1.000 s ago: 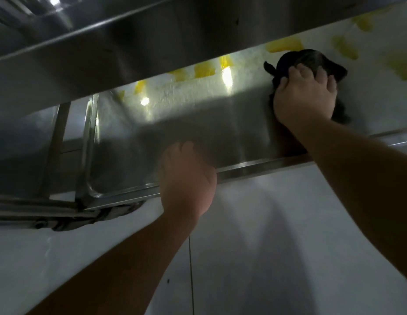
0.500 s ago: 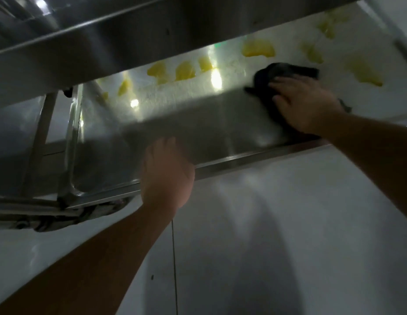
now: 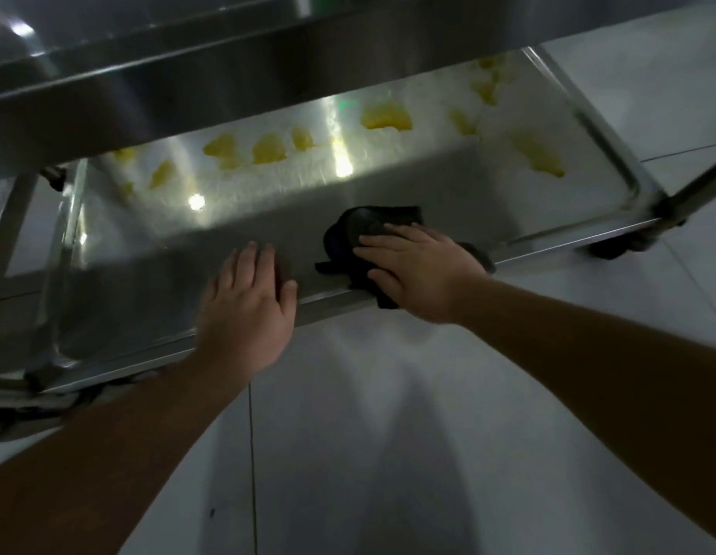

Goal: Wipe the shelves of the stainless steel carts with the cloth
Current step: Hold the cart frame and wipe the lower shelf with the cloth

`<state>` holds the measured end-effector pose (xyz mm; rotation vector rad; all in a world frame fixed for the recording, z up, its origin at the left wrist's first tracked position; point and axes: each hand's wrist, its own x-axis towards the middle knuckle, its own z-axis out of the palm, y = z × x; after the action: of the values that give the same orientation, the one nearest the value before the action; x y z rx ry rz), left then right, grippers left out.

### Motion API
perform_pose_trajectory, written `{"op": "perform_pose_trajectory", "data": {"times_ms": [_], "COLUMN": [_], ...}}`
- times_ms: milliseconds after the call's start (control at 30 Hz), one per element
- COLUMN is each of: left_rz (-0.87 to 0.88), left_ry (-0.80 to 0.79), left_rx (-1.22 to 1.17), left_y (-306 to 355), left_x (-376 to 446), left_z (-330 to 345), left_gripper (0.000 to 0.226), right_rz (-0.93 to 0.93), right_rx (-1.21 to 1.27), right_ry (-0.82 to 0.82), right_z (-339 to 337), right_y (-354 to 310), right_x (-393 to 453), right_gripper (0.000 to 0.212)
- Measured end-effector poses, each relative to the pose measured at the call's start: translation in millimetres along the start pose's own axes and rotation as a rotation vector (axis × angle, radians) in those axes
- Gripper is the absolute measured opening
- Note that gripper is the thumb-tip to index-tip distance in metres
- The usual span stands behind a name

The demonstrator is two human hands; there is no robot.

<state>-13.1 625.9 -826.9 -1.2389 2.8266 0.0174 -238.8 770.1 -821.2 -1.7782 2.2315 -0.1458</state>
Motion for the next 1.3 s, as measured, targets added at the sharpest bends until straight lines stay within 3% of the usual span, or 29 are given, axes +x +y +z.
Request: {"op": "perform_pose_trajectory", "data": {"times_ms": [133,233,333,400,567,633,800,900,967,1167,1233,1300], "left_rz": [0.057,0.090,0.103,0.106,0.042,0.042,0.040,0.047,0.050,0.069,0.075,0.070], "left_ry": [0.054,0.077,0.069,0.059,0.072,0.061,0.048,0.029,0.034,0.033,0.035,0.057], "left_rx": [-0.119,-0.167,-0.216,-0.225,-0.211,-0.204,-0.159,-0.141,-0.129,-0.092,-0.103,-0.106], "left_y": [51,90,122,134,137,137,140,139,139,135,134,135], "left_x": [14,23,35,43,43,44,44,46,46,44,45,45], "left_z": [-6,-3,5,11,25,26,22,22,23,24,24,24], "left_gripper": [0.065,0.066,0.067,0.068,0.070,0.071,0.072,0.074,0.074,0.073,0.077,0.078], "right_rz": [0.242,0.569,0.774,0.703,0.179,0.166,0.721,0.895,0.802,0.035,-0.020,0.092], "right_rx": [-0.018,-0.044,-0.051,-0.031,-0.048,-0.033,0.023,0.075,0.099,0.034,0.011,-0.009], "right_ry": [0.146,0.228,0.216,0.203,0.105,0.105,0.290,0.361,0.351,0.117,0.089,0.153], "right_z": [-14,-29,-31,-28,-5,-12,-44,-44,-40,-26,-27,-32], "right_y": [82,148,157,136,98,124,227,216,174,60,73,108], "right_x": [-28,-49,-52,-49,-61,-50,-13,19,45,81,80,76], "right_gripper": [0.051,0.054,0.060,0.059,0.058,0.060,0.065,0.068,0.064,0.051,0.052,0.052]}}
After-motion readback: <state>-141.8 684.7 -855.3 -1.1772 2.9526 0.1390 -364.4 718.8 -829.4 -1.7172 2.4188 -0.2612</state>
